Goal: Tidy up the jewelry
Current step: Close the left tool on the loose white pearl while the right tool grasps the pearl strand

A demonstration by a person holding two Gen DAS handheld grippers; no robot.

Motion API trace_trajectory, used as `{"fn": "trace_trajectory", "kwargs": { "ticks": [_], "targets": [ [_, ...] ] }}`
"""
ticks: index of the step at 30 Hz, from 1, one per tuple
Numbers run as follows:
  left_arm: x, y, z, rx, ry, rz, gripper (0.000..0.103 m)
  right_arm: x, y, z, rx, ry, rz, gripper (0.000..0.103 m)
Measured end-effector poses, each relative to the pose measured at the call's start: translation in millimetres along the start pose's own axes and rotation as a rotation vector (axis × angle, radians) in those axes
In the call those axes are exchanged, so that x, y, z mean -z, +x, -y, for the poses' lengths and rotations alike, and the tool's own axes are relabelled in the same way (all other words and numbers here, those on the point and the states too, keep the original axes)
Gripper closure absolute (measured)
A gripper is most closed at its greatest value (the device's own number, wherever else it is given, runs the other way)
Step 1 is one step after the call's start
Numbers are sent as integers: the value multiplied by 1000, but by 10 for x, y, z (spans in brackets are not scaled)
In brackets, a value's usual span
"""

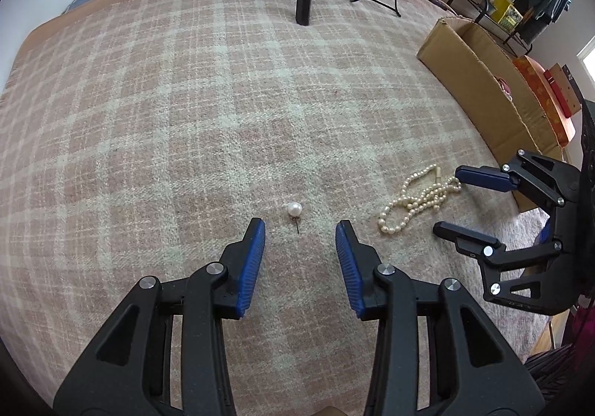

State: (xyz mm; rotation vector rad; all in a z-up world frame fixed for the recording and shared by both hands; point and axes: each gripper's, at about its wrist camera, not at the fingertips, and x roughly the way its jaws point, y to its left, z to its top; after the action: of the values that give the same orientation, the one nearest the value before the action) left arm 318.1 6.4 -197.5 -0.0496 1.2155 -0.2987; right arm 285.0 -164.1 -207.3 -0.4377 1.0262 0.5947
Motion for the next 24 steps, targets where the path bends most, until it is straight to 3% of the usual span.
{"fn": "trace_trajectory", "kwargs": {
  "ticks": [7, 15, 18, 24],
  "targets": [
    [-59, 85, 9, -12, 10, 2, 77, -33, 50, -22, 2, -9, 5, 49],
    [-74, 175, 65, -26, 38, 4, 80, -59, 89, -48, 7, -17, 3, 49],
    [-75, 195, 73, -33, 46, 7, 87, -61, 95, -54, 3, -16, 2, 53],
    [-75, 208, 59, -45, 44, 16, 96, -65, 93, -94, -16, -23, 3, 69]
  ]
}}
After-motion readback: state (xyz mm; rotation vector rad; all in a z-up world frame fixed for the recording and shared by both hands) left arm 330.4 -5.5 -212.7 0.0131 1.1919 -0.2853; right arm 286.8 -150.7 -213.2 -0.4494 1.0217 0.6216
